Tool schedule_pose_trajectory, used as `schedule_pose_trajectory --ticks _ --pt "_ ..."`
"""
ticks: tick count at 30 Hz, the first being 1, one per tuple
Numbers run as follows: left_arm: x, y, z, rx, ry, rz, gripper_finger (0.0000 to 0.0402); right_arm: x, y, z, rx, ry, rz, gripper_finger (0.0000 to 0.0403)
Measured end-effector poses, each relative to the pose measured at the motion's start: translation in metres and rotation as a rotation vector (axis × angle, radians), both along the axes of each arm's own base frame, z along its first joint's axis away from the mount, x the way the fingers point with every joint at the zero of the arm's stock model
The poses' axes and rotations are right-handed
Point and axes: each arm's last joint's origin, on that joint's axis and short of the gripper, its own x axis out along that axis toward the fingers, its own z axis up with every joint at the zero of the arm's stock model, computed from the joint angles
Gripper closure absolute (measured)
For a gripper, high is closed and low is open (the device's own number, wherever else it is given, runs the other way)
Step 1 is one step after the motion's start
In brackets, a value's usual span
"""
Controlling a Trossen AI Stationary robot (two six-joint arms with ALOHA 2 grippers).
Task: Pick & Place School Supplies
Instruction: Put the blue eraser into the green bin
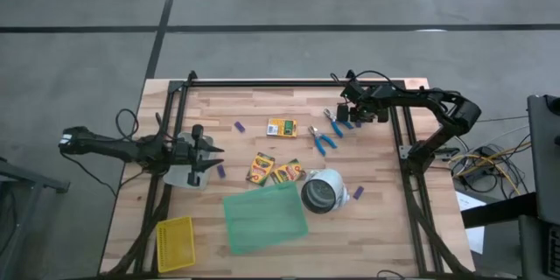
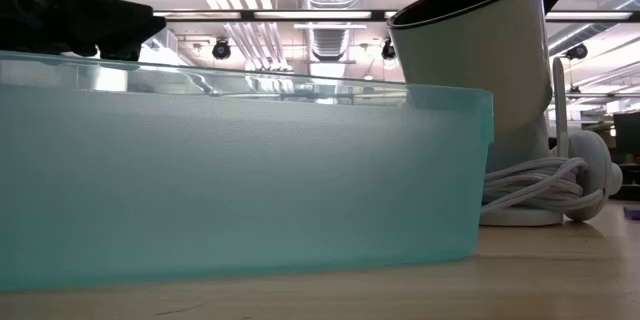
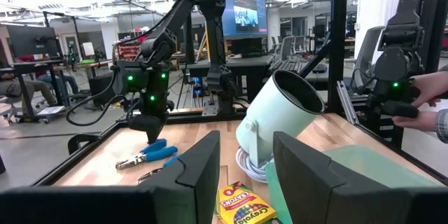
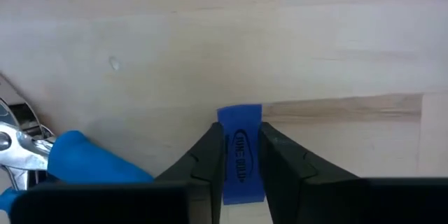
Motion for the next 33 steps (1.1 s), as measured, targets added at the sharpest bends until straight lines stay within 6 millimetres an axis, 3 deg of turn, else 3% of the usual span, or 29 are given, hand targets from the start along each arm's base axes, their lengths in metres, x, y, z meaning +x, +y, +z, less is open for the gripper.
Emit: schedule_pose_trajectory --ticks 9,19,33 --pt "0.000 0.000 0.000 0.000 0.000 0.000 0.0262 -0.001 0.000 0.007 -0.020 -0.002 0.024 0.0335" --pt "0.000 0.000 0.000 0.000 0.000 0.000 0.0262 -0.005 0.003 0.034 -0.116 -0.076 0.022 0.0335" --pt "0.000 0.000 0.000 0.000 0.001 0.000 0.0262 -0.011 0.028 0.105 -0.416 -0.325 0.248 0.0335"
